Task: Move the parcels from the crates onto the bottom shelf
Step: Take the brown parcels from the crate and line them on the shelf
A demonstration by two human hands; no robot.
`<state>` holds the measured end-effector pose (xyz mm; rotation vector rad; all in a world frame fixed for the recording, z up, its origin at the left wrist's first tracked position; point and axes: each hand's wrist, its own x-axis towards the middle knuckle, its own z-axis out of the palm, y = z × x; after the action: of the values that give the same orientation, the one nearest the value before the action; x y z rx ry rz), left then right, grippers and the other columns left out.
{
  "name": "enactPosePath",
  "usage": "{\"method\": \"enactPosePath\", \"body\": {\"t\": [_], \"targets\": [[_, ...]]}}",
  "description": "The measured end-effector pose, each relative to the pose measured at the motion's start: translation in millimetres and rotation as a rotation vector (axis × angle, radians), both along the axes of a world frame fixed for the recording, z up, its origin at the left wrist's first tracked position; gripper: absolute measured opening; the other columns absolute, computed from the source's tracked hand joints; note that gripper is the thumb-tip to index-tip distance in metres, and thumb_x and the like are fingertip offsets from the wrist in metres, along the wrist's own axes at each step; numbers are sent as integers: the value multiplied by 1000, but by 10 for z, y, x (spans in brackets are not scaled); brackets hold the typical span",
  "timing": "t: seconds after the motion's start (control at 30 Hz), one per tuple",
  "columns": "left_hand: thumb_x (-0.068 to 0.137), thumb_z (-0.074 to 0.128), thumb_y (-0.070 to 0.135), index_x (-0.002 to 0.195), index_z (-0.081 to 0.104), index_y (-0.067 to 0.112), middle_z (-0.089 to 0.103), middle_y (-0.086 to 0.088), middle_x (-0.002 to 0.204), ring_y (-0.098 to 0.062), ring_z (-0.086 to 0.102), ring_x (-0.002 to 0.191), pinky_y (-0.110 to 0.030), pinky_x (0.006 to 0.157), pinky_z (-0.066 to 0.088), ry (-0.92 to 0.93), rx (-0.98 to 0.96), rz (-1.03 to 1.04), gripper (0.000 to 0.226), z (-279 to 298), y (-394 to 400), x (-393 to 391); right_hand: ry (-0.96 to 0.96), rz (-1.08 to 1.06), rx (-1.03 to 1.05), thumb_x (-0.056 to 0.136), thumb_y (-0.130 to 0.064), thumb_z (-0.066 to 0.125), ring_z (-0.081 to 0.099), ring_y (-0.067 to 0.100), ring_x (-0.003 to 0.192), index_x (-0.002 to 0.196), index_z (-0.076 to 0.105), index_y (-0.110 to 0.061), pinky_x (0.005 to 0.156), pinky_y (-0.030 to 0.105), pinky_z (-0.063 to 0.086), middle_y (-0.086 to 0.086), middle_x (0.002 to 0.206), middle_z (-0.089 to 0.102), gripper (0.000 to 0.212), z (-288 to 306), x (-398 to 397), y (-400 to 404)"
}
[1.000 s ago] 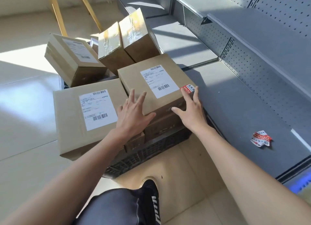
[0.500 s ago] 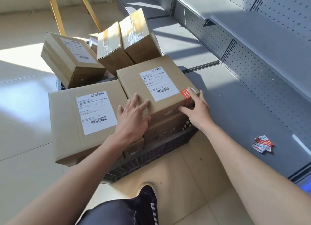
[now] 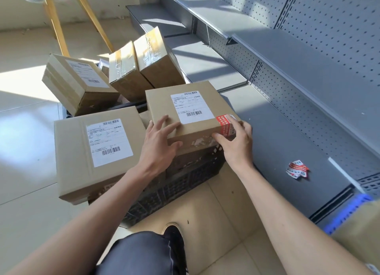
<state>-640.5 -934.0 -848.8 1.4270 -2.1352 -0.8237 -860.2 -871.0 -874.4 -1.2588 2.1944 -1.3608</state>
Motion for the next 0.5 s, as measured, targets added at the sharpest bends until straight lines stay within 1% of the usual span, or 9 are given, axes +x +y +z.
{"method": "enactPosePath", "body": {"t": [0.07, 0.1, 0.17, 0.23, 0.27, 0.33, 0.37, 0.43, 0.5], "targets": [[90, 75, 25, 145, 54, 33, 30, 8, 161, -30, 18, 152, -56, 122, 22, 15, -25, -28, 59, 87, 94, -31, 14, -32, -36, 75, -20, 87, 47, 10, 112, 134, 61, -25, 91, -7, 23, 3, 127, 42, 64, 110, -7, 164], [89, 75, 23, 144, 55, 33, 31, 9, 161, -29, 19, 152, -57, 121, 24, 33, -35, -41, 59, 128, 144, -40, 22, -42, -54, 74, -20, 88, 48, 11, 112, 133, 62, -24, 94, -3, 27, 3, 126, 42, 64, 169, -17, 252], [88, 76, 21, 142, 57, 33, 31, 11, 160, -25, 21, 151, -57, 121, 26, 81, -47, -64, 59, 210, 250, -47, 47, -51, -79, 72, -21, 89, 51, 15, 116, 132, 63, -25, 105, 14, 37, 5, 128, 43, 65, 275, -54, 437], [87, 76, 18, 141, 59, 34, 32, 13, 159, -23, 20, 151, -55, 122, 24, 113, -63, -87, 59, 301, 373, -53, 89, -55, -84, 72, -26, 89, 51, 19, 120, 134, 61, -27, 108, 32, 42, 5, 132, 43, 68, 377, -102, 635], [87, 76, 17, 141, 59, 35, 32, 14, 159, -23, 19, 152, -54, 122, 23, 120, -71, -102, 59, 355, 438, -60, 106, -56, -78, 72, -29, 89, 49, 21, 124, 138, 59, -29, 108, 35, 42, 5, 135, 43, 72, 421, -127, 736], [87, 76, 14, 140, 60, 36, 31, 16, 159, -23, 17, 152, -55, 123, 22, 120, -93, -137, 59, 470, 566, -85, 118, -55, -49, 75, -34, 87, 43, 21, 129, 146, 49, -35, 109, 32, 38, 5, 141, 44, 80, 529, -170, 952], [87, 77, 13, 139, 60, 36, 31, 17, 158, -23, 17, 152, -55, 122, 23, 119, -107, -158, 59, 530, 629, -102, 127, -55, -31, 77, -36, 85, 40, 20, 128, 147, 46, -37, 106, 31, 38, 4, 141, 46, 81, 589, -189, 1060], [87, 77, 12, 138, 61, 36, 33, 17, 158, -22, 18, 153, -58, 121, 26, 131, -139, -205, 59, 651, 745, -158, 155, -66, -8, 80, -37, 83, 39, 19, 122, 148, 46, -37, 102, 33, 40, 3, 137, 51, 77, 720, -234, 1279], [85, 78, 9, 136, 63, 35, 35, 15, 157, -23, 18, 153, -60, 120, 27, 152, -170, -260, 59, 772, 867, -256, 175, -96, -16, 80, -34, 82, 40, 21, 119, 146, 49, -33, 101, 38, 44, 3, 133, 54, 74, 853, -295, 1512]]}}
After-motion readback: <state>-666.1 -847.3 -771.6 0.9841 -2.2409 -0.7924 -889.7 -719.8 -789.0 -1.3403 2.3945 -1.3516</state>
